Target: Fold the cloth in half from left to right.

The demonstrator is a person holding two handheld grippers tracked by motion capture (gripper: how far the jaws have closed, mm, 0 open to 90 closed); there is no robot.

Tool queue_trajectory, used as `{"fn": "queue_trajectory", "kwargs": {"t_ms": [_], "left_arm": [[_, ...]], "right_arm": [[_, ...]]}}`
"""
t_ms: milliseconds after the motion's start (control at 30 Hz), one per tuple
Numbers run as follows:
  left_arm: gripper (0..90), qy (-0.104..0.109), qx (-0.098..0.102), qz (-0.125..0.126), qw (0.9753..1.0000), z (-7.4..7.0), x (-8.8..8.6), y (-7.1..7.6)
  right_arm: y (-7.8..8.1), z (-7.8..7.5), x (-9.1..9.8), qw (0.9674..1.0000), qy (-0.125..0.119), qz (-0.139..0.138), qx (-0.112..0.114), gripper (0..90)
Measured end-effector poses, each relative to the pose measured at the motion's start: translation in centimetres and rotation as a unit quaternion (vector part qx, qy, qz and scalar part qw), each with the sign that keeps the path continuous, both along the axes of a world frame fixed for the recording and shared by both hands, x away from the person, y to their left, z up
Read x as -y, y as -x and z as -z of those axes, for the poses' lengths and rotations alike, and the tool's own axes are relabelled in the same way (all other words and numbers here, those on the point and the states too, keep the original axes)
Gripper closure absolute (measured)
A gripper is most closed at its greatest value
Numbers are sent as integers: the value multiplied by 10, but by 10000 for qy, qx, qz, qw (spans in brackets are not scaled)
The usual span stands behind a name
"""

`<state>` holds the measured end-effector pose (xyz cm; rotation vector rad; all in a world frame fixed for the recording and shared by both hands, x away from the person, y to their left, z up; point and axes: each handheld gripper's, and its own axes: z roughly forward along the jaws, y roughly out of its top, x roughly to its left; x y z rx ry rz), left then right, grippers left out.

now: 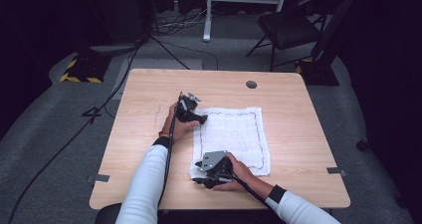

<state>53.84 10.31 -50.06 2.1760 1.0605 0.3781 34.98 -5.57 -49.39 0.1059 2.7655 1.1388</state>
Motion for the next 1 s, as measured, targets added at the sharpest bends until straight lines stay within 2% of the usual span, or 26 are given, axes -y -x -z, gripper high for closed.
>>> {"fn": "queue_trajectory", "kwargs": {"t_ms": [33,100,167,200,267,300,333,400,433,567,733,867,933,1000], "left_arm": [[197,0,0,0,10000,0,0,0],[283,72,65,115,9999,-1,-2,2],[399,96,76,179,9998,-1,-2,2],[399,97,48,219,9997,-2,-3,3],[495,99,24,317,9994,-4,-4,2],[627,173,19,342,9993,-3,-5,2],[669,215,-47,423,9989,-4,-9,1],[748,253,-71,428,9987,-4,-10,1],[773,273,-89,445,9986,-4,-11,1],[822,363,-134,482,9981,-4,-14,2],[837,299,-136,561,9979,-7,-23,6],[843,222,-67,536,9983,-14,-32,10],[843,112,-54,528,9985,-18,-37,13],[843,130,-9,473,9988,-20,-45,16]], "right_arm": [[0,0,0,10000,0,0,0,462],[-4,2,-4,9999,-53,64,-89,468],[-6,1,-6,9999,-15,145,-17,524],[-6,1,-6,9999,-15,145,-17,524],[-8,0,-7,9997,23,243,28,629],[-9,0,-10,9992,52,394,55,742],[-8,0,-11,9990,90,415,126,788],[-6,0,-14,9983,142,507,265,831],[-6,0,-15,9981,162,537,261,836],[-6,-1,-15,9979,191,559,250,844],[-6,-1,-14,9982,182,500,268,852],[-4,-3,-16,9986,163,430,275,855],[-2,-4,-19,9986,143,396,305,856],[1,-8,-25,9988,108,336,333,856]]}}
